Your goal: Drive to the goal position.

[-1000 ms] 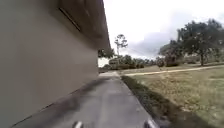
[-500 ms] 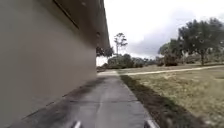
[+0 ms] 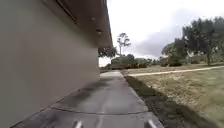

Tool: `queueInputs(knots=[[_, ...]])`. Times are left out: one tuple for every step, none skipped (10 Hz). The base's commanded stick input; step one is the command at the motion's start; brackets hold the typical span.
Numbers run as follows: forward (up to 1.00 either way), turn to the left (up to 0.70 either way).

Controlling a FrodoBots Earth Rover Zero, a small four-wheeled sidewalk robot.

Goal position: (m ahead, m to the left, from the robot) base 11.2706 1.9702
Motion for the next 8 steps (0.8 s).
queueInputs(knots=[[0.85, 0.0], [0.85, 0.0], [0.85, 0.0], [0.85, 0.0], [0.85, 0.0], [0.85, 0.0], [0.85, 0.0], [0.85, 0.0]])
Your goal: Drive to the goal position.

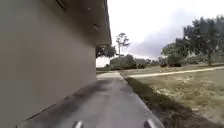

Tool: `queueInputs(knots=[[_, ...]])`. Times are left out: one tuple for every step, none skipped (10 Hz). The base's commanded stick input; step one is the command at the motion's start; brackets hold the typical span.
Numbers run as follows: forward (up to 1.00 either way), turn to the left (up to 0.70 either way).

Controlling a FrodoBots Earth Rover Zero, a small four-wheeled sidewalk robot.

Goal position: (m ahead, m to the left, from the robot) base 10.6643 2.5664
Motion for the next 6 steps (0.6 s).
queueInputs(knots=[[0.85, 0.0], [0.85, 0.0], [0.85, 0.0], [0.85, 0.0], [0.85, 0.0], [0.85, 0.0]])
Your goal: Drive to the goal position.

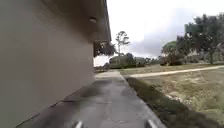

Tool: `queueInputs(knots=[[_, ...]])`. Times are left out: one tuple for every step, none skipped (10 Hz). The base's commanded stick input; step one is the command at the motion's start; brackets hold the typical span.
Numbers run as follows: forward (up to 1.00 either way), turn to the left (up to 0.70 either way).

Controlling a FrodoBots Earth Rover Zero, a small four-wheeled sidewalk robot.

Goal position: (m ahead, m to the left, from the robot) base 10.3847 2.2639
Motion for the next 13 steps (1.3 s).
queueInputs(knots=[[0.85, 0.0], [0.85, 0.0], [0.85, 0.0], [0.85, 0.0], [0.85, 0.0], [0.85, 0.0], [0.85, 0.0], [0.85, 0.0], [0.85, 0.0], [0.85, 0.0], [0.85, 0.0], [0.85, 0.0], [0.85, 0.0]])
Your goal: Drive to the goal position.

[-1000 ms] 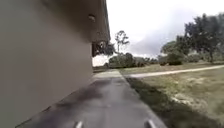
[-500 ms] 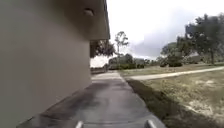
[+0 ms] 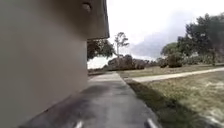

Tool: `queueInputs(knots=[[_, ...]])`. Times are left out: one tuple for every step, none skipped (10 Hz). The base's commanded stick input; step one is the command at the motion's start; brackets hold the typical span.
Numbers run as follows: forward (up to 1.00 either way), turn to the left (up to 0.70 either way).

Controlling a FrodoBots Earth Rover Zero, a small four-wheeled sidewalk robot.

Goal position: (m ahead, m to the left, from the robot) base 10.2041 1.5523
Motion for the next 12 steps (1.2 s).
queueInputs(knots=[[0.85, 0.0], [0.85, 0.0], [0.85, 0.0], [0.85, 0.0], [0.85, 0.0], [0.85, 0.0], [0.85, 0.0], [0.85, 0.0], [0.85, 0.0], [0.85, 0.0], [0.85, 0.0], [0.85, 0.0]])
